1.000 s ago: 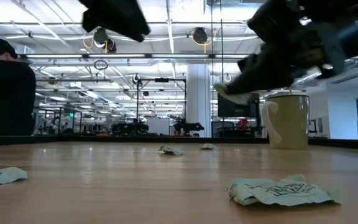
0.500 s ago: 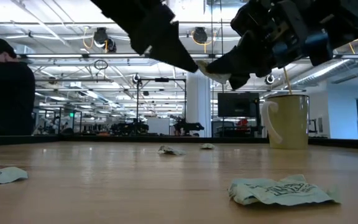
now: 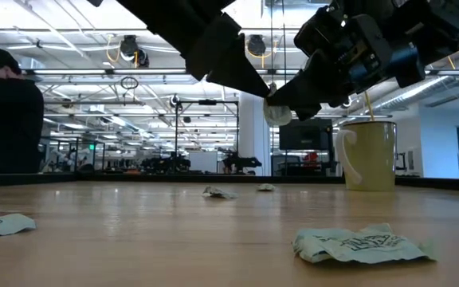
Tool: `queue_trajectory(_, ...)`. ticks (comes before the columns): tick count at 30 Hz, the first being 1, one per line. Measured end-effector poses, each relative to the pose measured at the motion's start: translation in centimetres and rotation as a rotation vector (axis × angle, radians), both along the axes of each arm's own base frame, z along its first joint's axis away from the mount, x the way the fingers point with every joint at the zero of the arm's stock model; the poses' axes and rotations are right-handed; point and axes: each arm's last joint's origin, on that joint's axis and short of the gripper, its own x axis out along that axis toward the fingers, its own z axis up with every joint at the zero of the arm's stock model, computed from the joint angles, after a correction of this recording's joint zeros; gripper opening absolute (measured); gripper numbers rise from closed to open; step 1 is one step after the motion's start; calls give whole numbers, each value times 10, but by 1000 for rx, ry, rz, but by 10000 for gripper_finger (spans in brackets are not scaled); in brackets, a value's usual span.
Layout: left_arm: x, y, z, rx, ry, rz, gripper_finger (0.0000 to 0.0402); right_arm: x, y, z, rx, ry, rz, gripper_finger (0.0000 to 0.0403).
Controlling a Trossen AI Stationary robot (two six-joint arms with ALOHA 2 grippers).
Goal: Pick and place Stevia / Truvia into bins
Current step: Put the stevia packet into the transparent bin
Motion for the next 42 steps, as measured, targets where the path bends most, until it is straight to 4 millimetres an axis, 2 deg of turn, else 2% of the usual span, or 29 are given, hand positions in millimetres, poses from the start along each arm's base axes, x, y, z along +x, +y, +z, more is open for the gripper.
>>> queue_trajectory(11, -3, -9, 0, -32, -4, -12, 120, 1, -1, 3, -1, -22, -12, 31)
queue_trajectory(17, 0, 1, -1, -49, -4, 8, 117, 1, -1, 2, -16, -18, -9, 33)
queue_trajectory(20, 2, 5, -1, -71, -6, 6, 93, 1, 0, 2, -16, -15, -6, 39)
queue_trajectory(25, 4, 10, -1, -87, -6, 14, 14, 0, 0, 1, -26, -4, -2, 62)
queue_trajectory(29, 2, 9, -1, -75, 2, 23, 12, 0, -1, 0, -55, 1, 1, 91)
queue_trajectory(32, -12, 6, 4, -29, 66, 74, 6, -1, 0, -2, -54, 22, 11, 115)
queue_trajectory(35, -35, 1, 20, -82, 94, 161, 7, -2, 0, -5, -53, 61, 19, 133)
queue_trajectory(39, -76, -10, 48, -353, 120, 280, 5, -4, -1, -9, -58, 102, 13, 147)
queue_trajectory(42, -106, -27, 59, -575, 202, 334, 6, -5, 0, -10, -58, 119, 17, 150)
